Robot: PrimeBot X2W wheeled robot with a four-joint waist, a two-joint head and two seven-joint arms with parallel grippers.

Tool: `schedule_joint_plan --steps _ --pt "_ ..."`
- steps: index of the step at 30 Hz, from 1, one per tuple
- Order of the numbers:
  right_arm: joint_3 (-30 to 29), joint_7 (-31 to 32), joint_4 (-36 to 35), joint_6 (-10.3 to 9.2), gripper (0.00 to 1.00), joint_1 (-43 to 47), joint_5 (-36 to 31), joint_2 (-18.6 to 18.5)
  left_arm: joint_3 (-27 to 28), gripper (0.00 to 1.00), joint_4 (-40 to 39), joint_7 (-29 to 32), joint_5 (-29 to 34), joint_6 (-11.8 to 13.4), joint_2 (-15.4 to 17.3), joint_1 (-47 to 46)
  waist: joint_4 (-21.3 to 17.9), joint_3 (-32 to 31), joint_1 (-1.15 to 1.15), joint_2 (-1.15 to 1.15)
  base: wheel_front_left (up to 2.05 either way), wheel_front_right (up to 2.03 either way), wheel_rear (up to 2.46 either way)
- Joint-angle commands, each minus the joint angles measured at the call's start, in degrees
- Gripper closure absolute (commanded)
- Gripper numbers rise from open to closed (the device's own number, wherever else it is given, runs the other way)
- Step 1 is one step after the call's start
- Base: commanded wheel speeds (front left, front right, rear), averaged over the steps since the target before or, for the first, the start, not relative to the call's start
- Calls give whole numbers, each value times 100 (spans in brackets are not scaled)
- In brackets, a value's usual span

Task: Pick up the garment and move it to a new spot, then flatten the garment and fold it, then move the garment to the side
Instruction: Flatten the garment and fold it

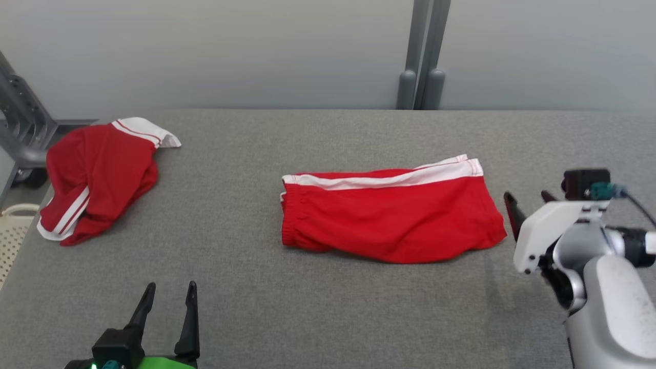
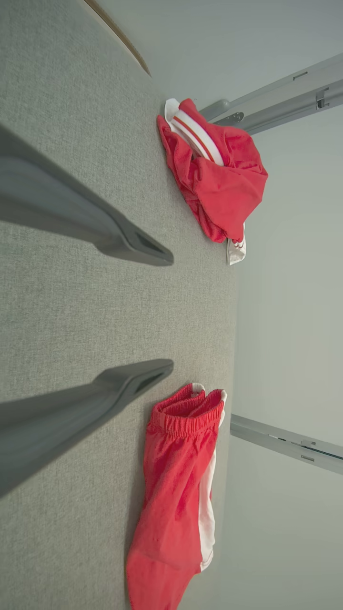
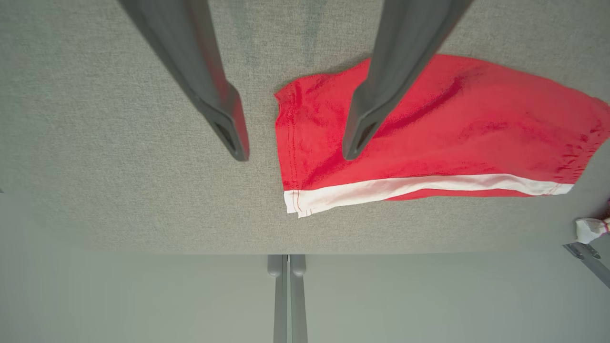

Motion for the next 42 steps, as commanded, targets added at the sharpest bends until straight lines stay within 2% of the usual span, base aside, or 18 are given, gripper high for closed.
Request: schedule_joint_plan --steps 1,4,9,15,25,34,39,40,42 --pt "-150 289 66 -2 0 -292 -161 -66 -35 0 -50 7 61 -8 18 -188 281 324 0 0 0 0 0" --pt "-544 949 177 -2 0 -816 -450 -85 -67 0 -96 -17 63 -26 -13 -384 504 616 0 0 0 0 0" --pt "-844 1818 579 -6 0 -1468 -745 -286 -173 0 -92 -73 98 -118 -61 -712 837 1046 0 0 0 0 0" --pt "-1104 2437 1028 -4 0 -1995 -989 -472 -272 0 -43 -130 134 -153 -148 -968 1120 1452 0 0 0 0 0" --pt "-1594 2598 1506 -4 0 -2218 -1267 -499 -357 0 135 -177 148 -237 -233 -1181 1356 1754 0 0 0 0 0" --pt "-2009 2569 1932 -1 0 -2293 -1144 -175 -396 0 196 -182 149 -279 -249 -1175 1410 1731 0 0 0 0 0" --pt "-1964 2533 2175 0 0 -2398 -1164 -15 -419 0 190 -181 148 -295 -233 -1111 1421 1702 0 0 0 0 0" --pt "-1966 2521 2215 0 10 -2413 -1174 -3 -426 0 194 -181 155 -297 -233 -1101 1427 1691 0 0 0 0 0" --pt "-1971 2500 2270 0 61 -2437 -1216 17 -444 0 199 -182 161 -301 -239 -1081 1444 1672 0 0 0 0 0"
